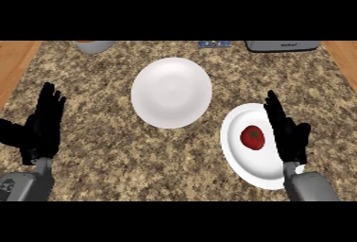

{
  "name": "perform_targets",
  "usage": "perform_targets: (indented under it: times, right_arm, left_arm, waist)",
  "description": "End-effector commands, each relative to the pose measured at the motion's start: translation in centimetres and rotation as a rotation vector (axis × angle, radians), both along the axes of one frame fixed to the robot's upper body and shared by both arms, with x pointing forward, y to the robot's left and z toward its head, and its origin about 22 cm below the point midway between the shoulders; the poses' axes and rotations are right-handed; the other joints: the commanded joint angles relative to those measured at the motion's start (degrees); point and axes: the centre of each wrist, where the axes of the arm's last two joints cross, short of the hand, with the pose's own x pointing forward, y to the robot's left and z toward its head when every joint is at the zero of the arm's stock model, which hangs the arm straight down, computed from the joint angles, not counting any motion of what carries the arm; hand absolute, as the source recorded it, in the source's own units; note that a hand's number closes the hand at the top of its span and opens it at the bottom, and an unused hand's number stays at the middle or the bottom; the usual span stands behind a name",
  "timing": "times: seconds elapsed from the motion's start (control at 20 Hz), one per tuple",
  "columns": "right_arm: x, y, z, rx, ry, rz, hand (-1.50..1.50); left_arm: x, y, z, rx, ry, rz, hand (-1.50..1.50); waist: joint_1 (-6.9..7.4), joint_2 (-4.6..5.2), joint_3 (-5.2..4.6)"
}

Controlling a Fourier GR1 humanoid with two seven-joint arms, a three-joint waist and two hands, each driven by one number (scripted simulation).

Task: Pick the tomato from the plate and place it in the plate

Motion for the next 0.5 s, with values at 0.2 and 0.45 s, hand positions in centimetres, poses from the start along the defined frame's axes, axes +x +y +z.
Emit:
perform_targets:
  times: [0.2, 0.45]
  right_arm:
    - [1.5, -0.5, 6.5, 0.413, -0.381, -0.499, -1.5]
    - [-0.2, -2.5, 5.2, 0.06, -0.499, -1.028, -1.5]
  left_arm:
    - [-2.6, 4.4, -0.9, 0.382, 0.058, -0.079, 0.0]
    - [-4.6, 4.5, -2.6, 0.435, 0.116, -0.151, 0.0]
  waist:
    - [-0.63, 0.7, -0.84]
    - [-0.69, 0.78, -1.44]
